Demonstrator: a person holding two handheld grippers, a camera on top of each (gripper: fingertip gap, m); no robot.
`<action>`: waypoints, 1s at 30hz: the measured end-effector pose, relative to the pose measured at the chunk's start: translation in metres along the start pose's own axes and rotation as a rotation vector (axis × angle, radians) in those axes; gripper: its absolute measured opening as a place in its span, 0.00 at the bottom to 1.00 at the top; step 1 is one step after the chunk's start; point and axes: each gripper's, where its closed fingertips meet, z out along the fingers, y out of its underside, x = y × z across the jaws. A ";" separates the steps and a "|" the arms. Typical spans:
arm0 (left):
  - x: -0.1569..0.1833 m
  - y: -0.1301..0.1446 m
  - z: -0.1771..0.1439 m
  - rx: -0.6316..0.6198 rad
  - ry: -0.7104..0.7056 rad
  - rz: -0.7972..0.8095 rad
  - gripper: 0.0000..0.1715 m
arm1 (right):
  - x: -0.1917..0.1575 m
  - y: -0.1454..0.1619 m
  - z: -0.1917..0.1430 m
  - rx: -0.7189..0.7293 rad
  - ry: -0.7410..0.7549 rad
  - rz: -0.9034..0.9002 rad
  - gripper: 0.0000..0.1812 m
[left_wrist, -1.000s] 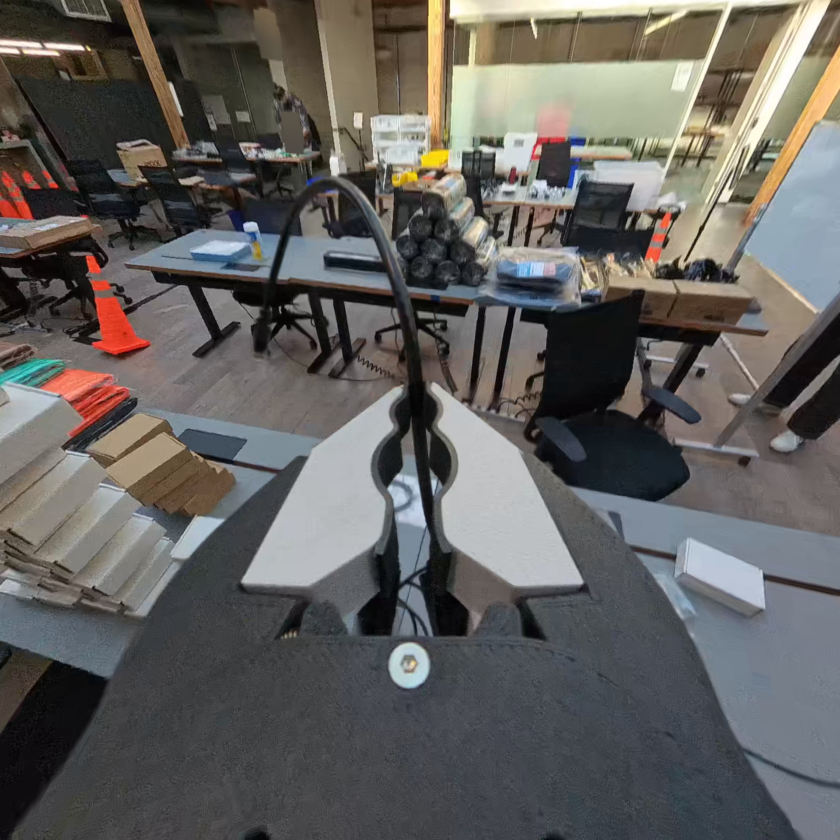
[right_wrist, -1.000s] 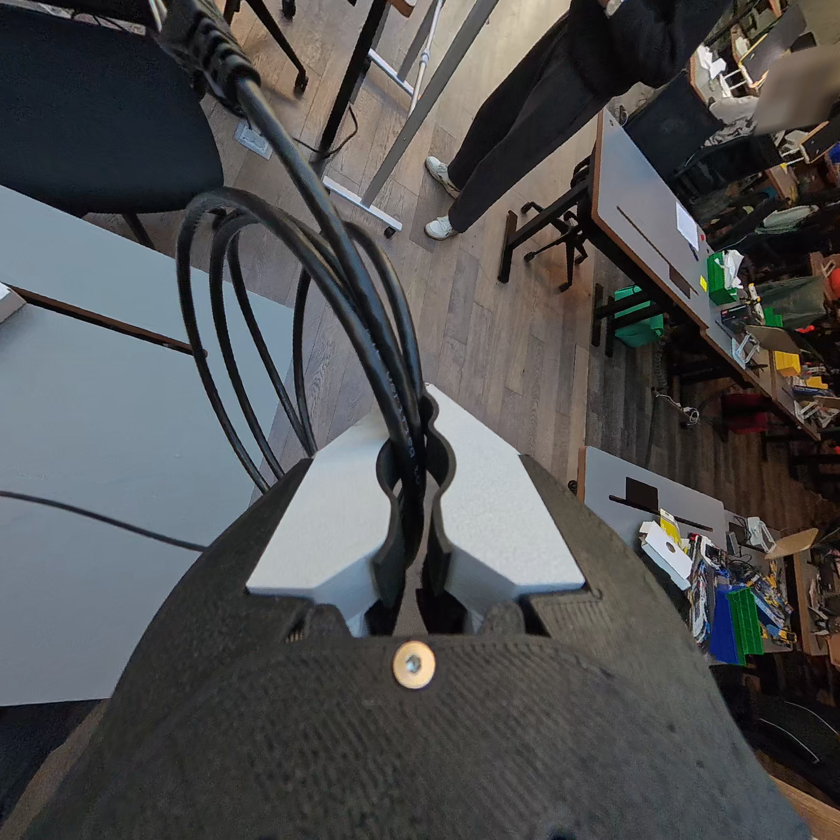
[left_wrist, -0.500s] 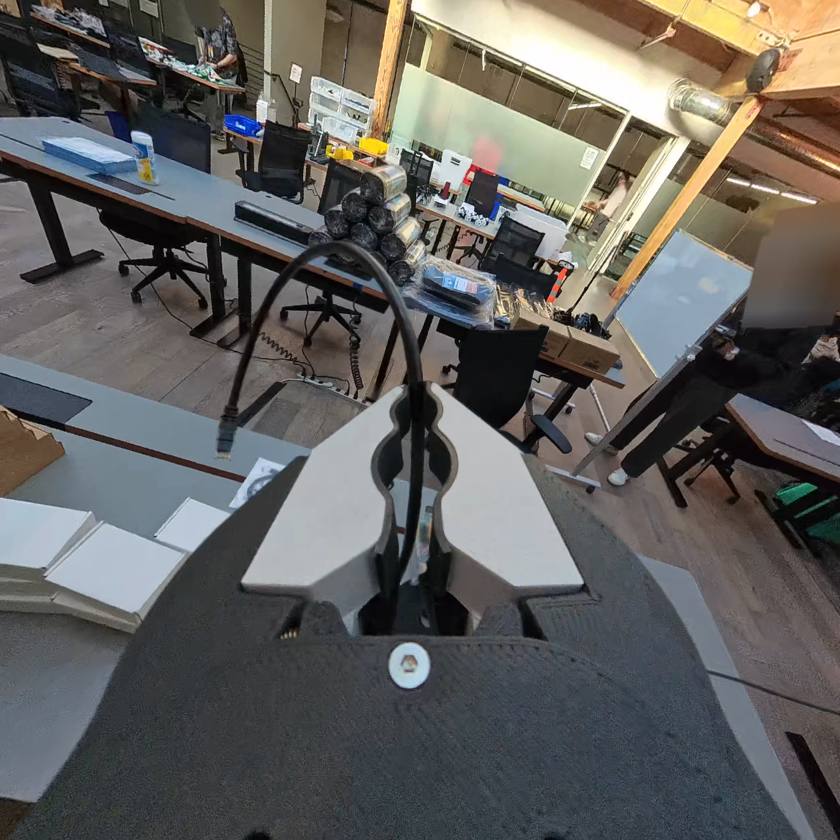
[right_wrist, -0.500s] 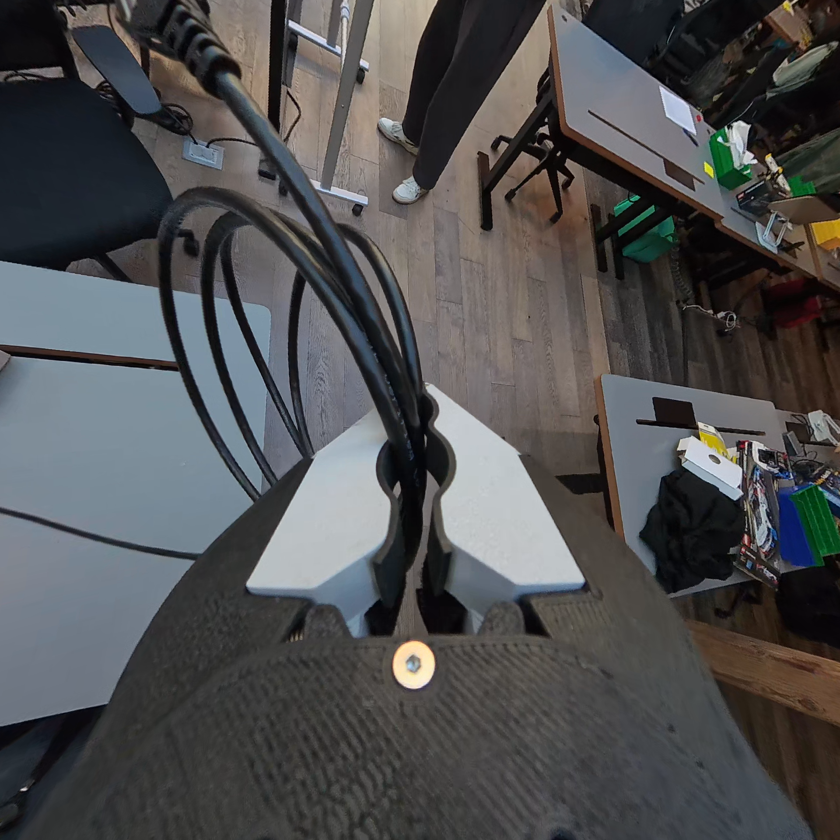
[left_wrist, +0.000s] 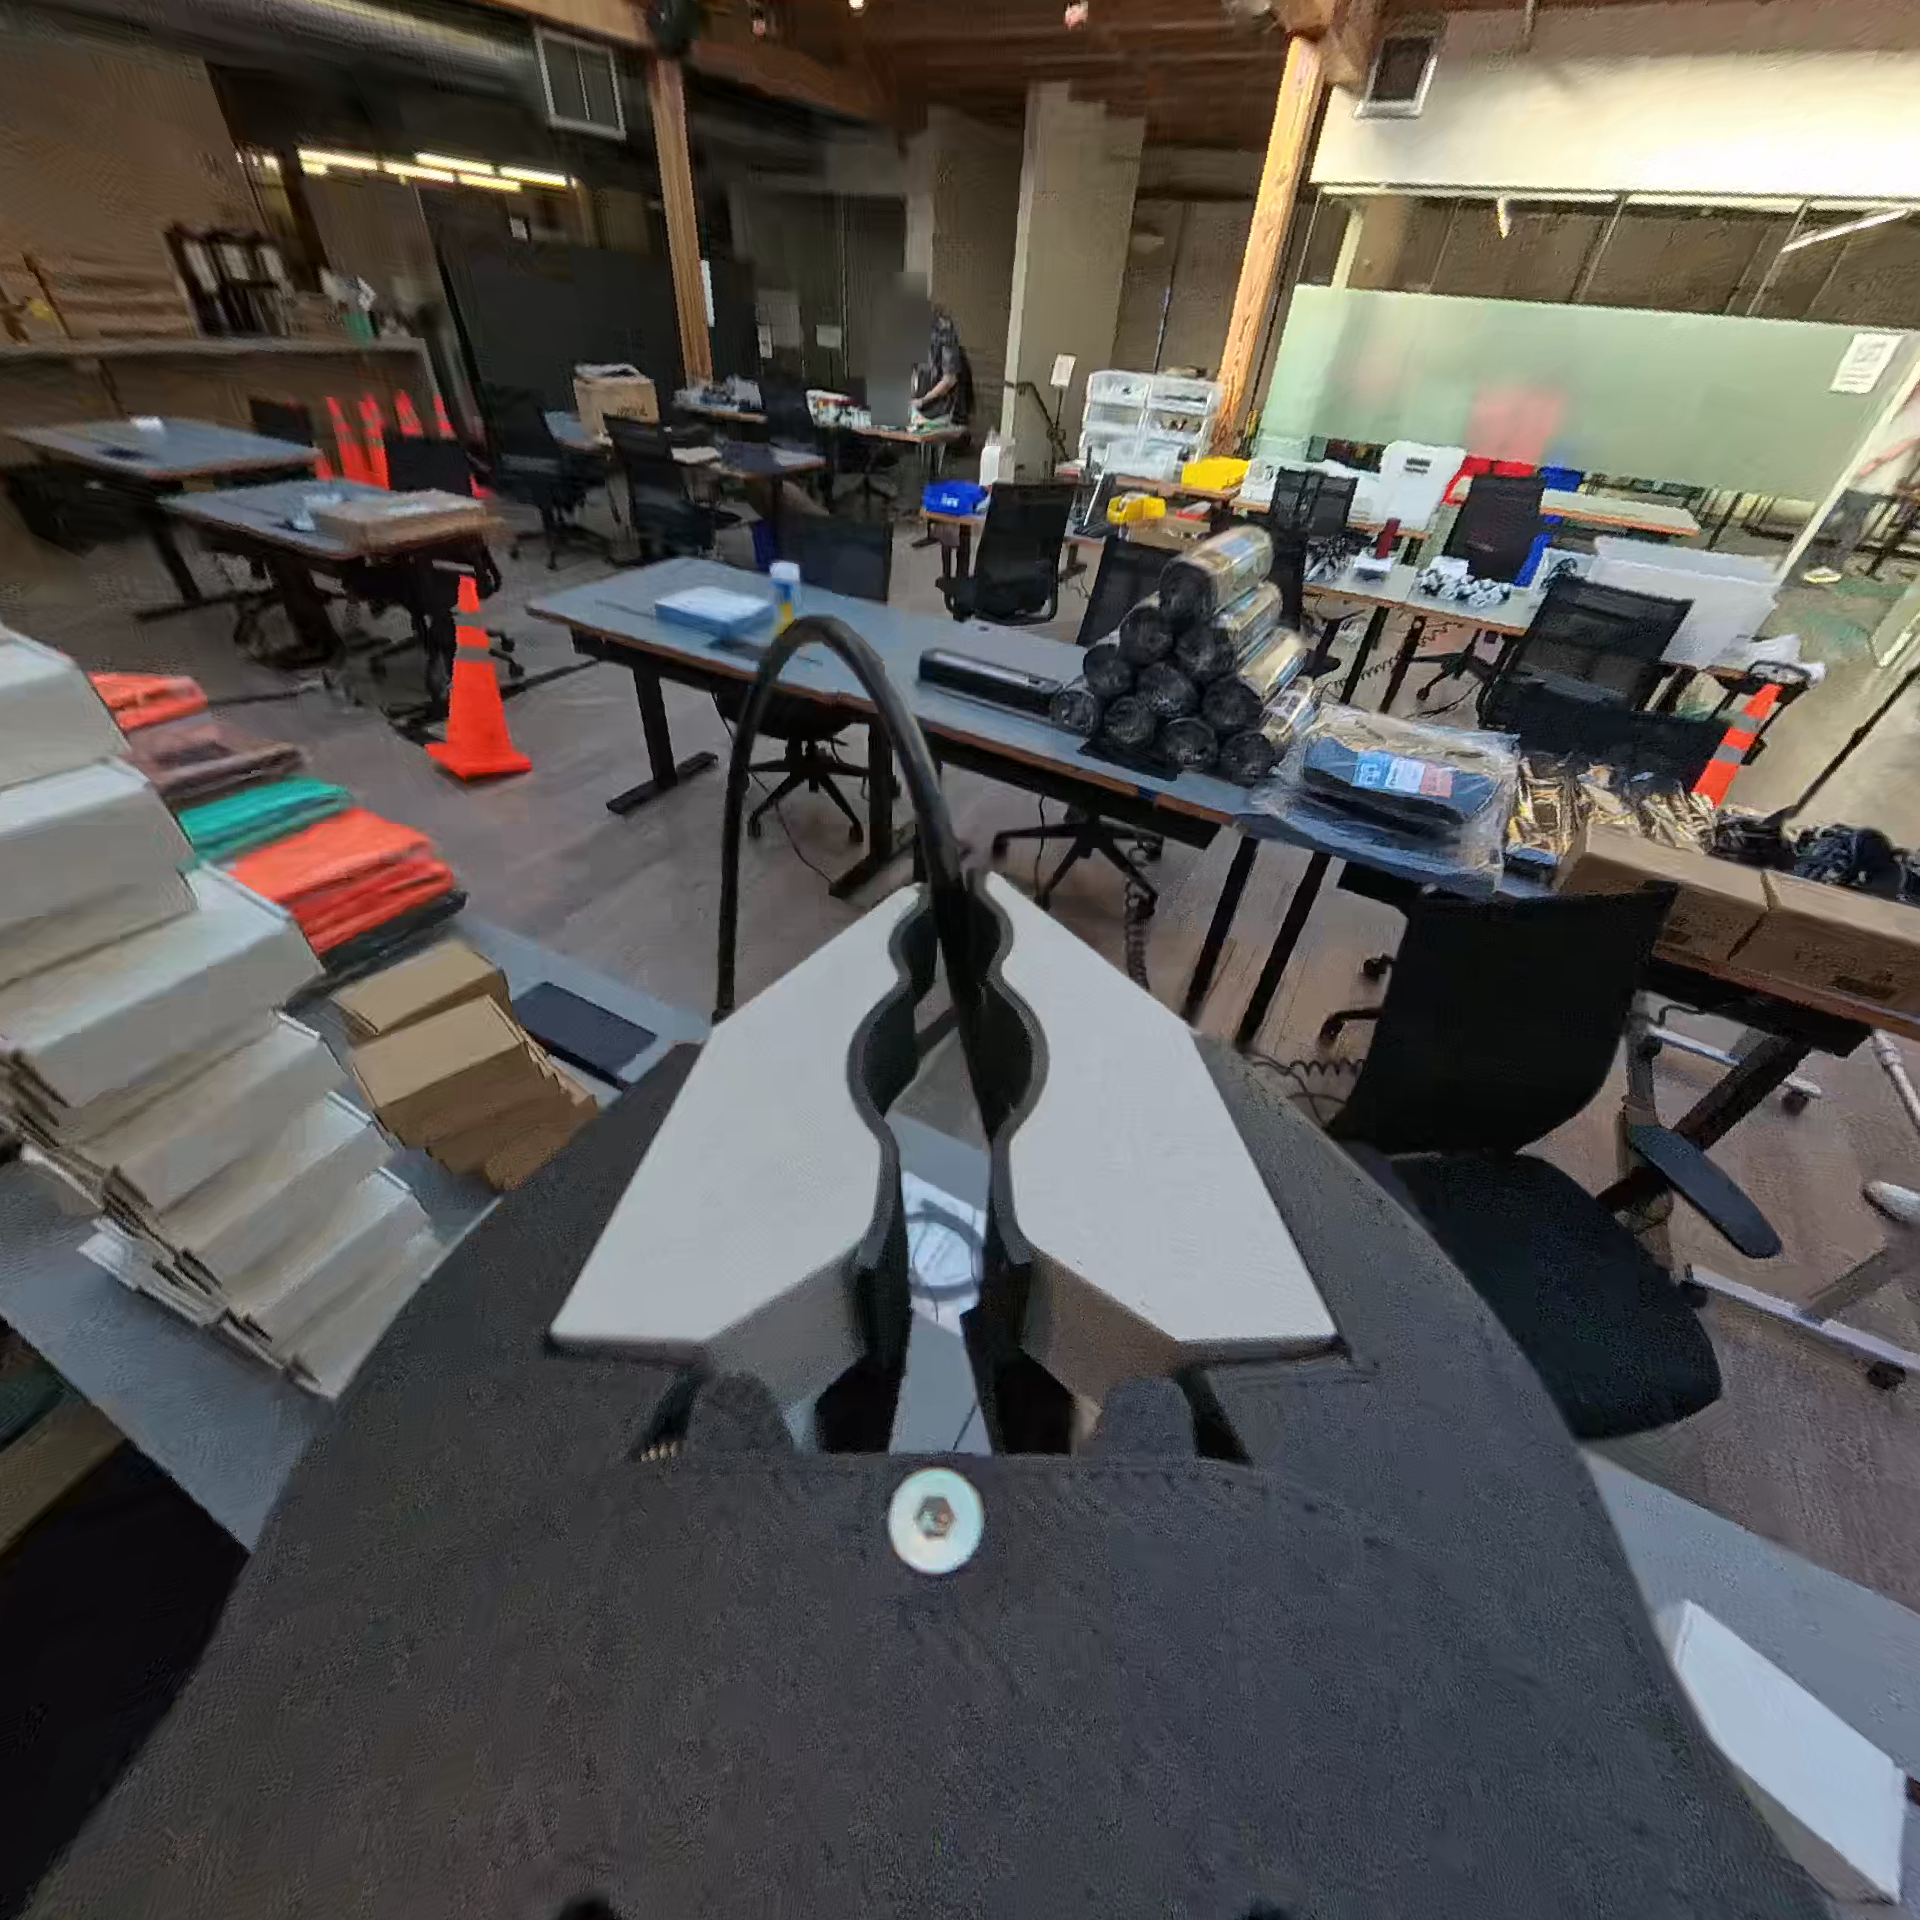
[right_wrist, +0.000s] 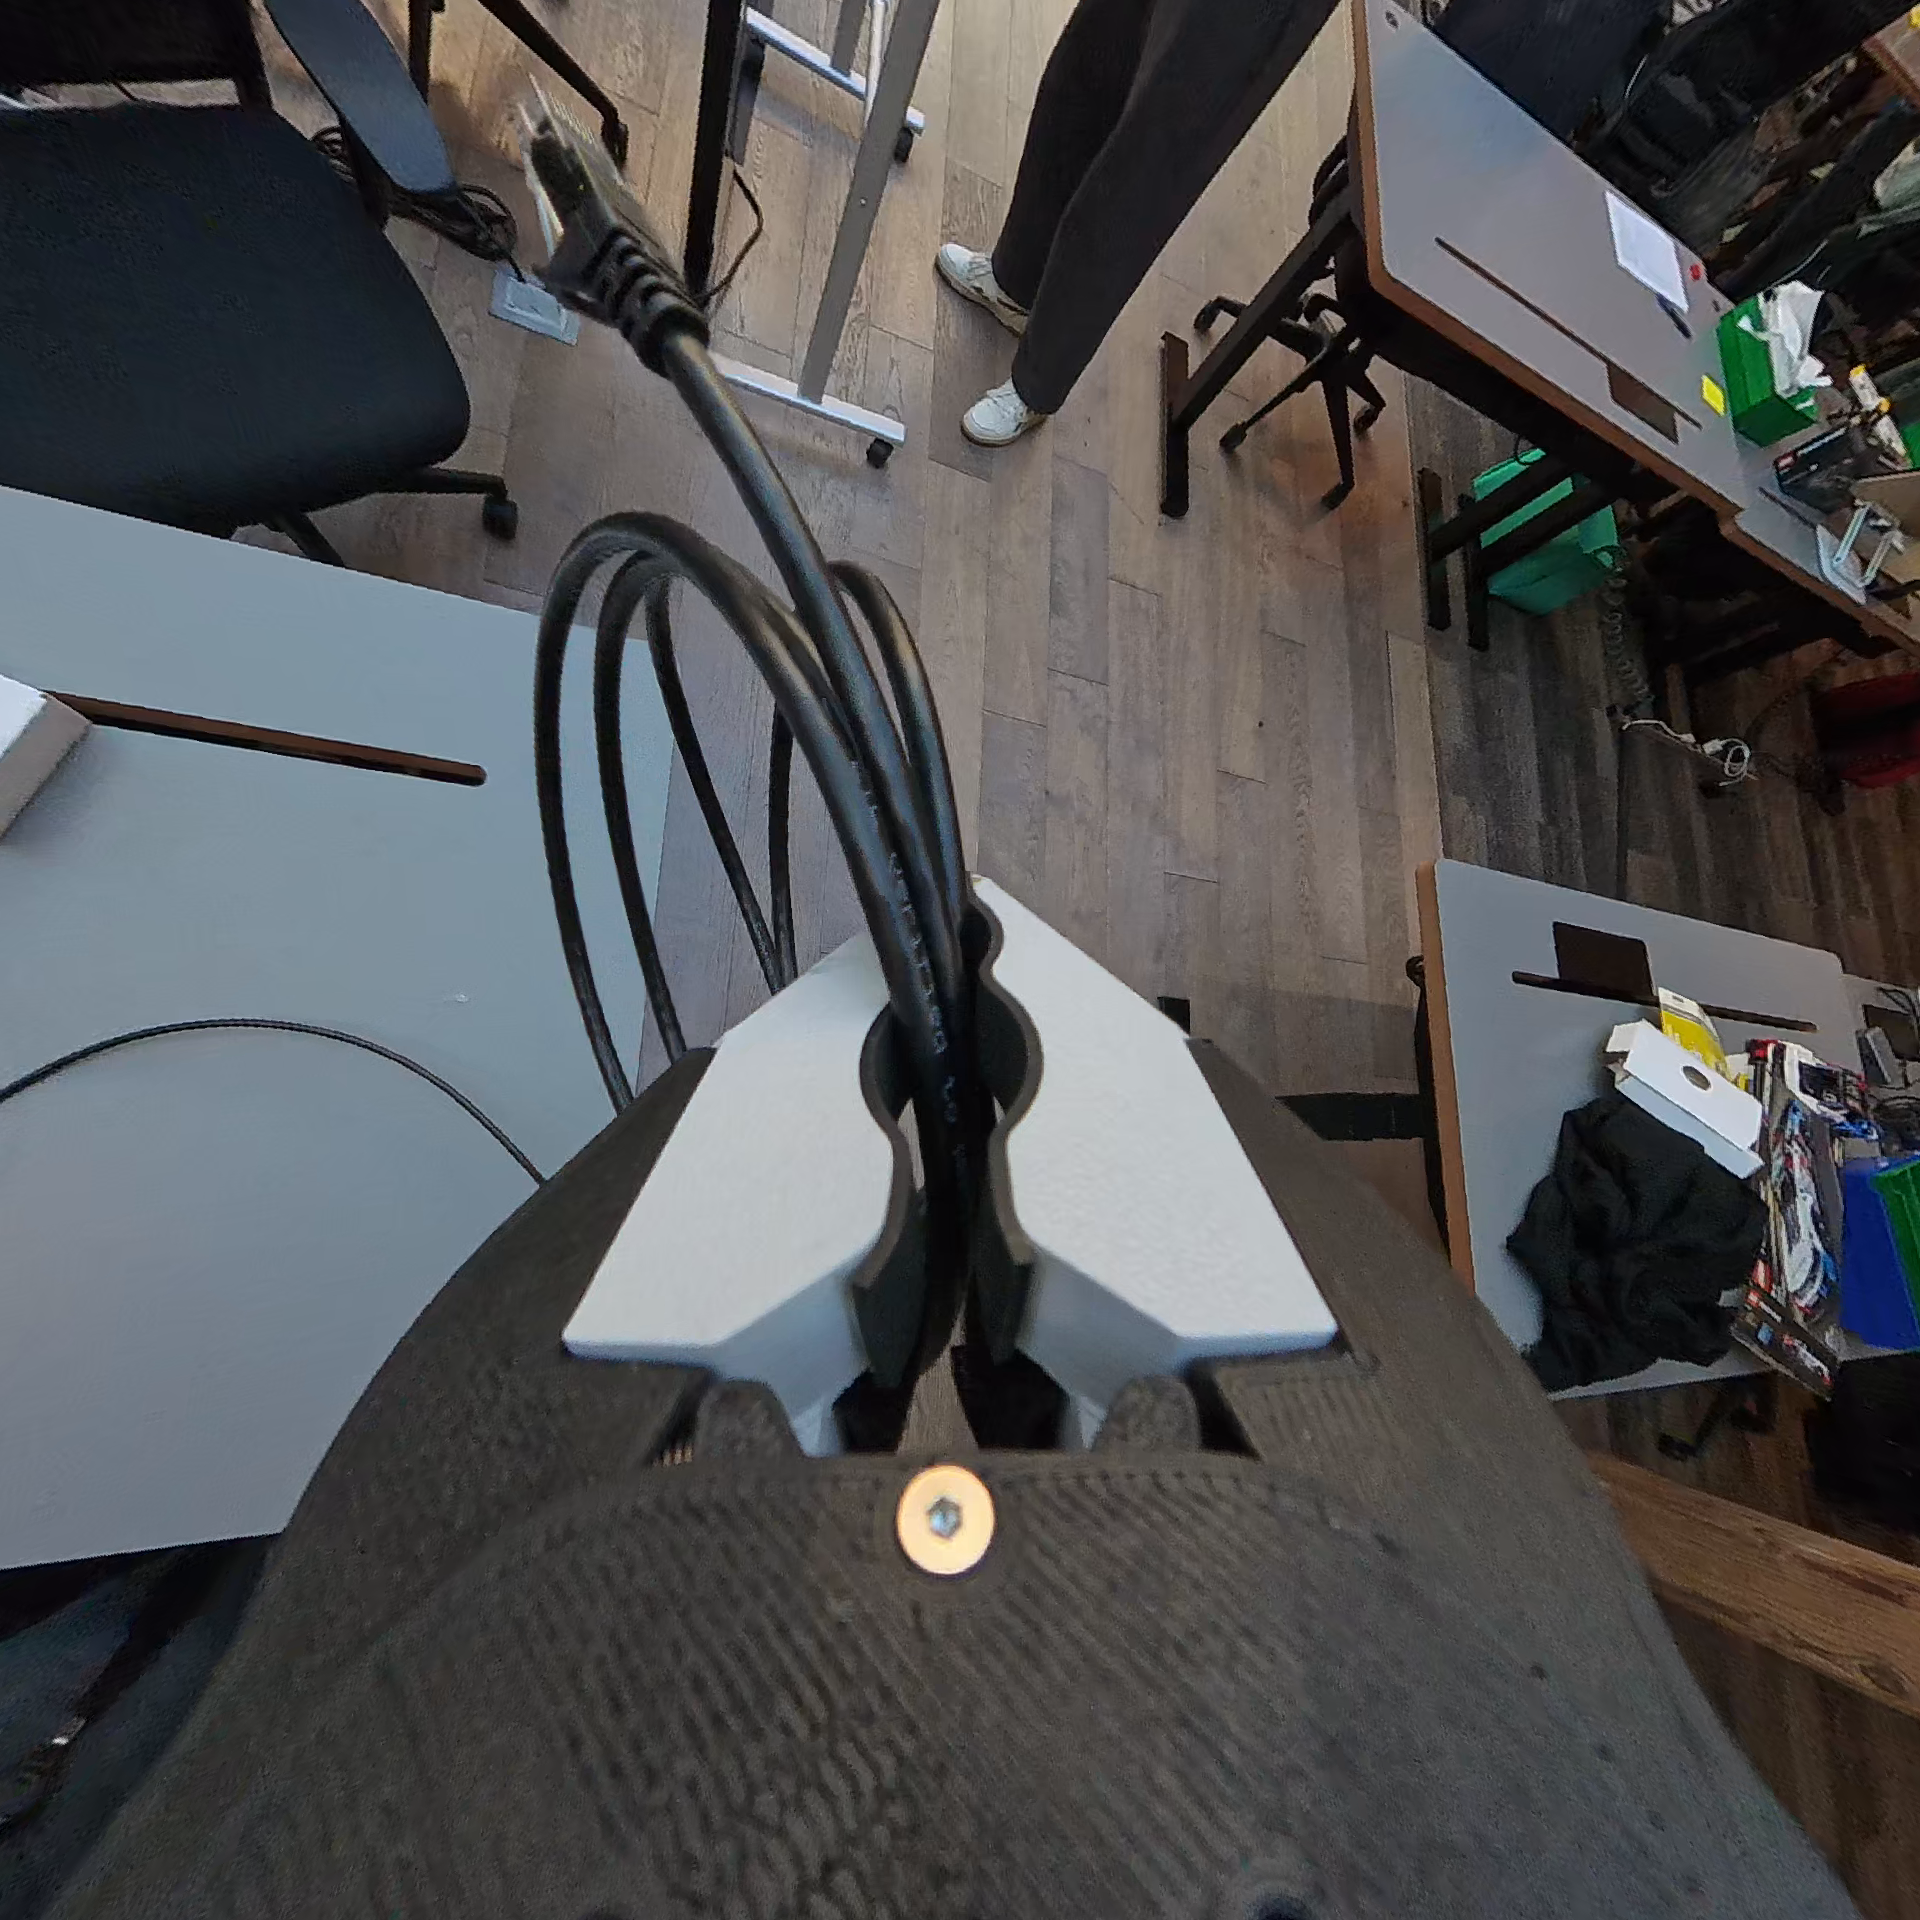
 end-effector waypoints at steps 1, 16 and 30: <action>-0.009 0.032 0.012 -0.051 0.002 -0.037 0.02 | -0.001 -0.005 -0.006 0.012 -0.002 -0.004 0.00; 0.202 0.473 0.018 -0.508 0.716 0.091 0.34 | -0.160 -0.087 -0.059 0.189 -0.431 -0.100 0.00; 0.665 0.401 -0.275 -0.062 1.485 0.436 0.44 | -0.331 -0.010 -0.069 0.066 -0.784 -0.589 0.00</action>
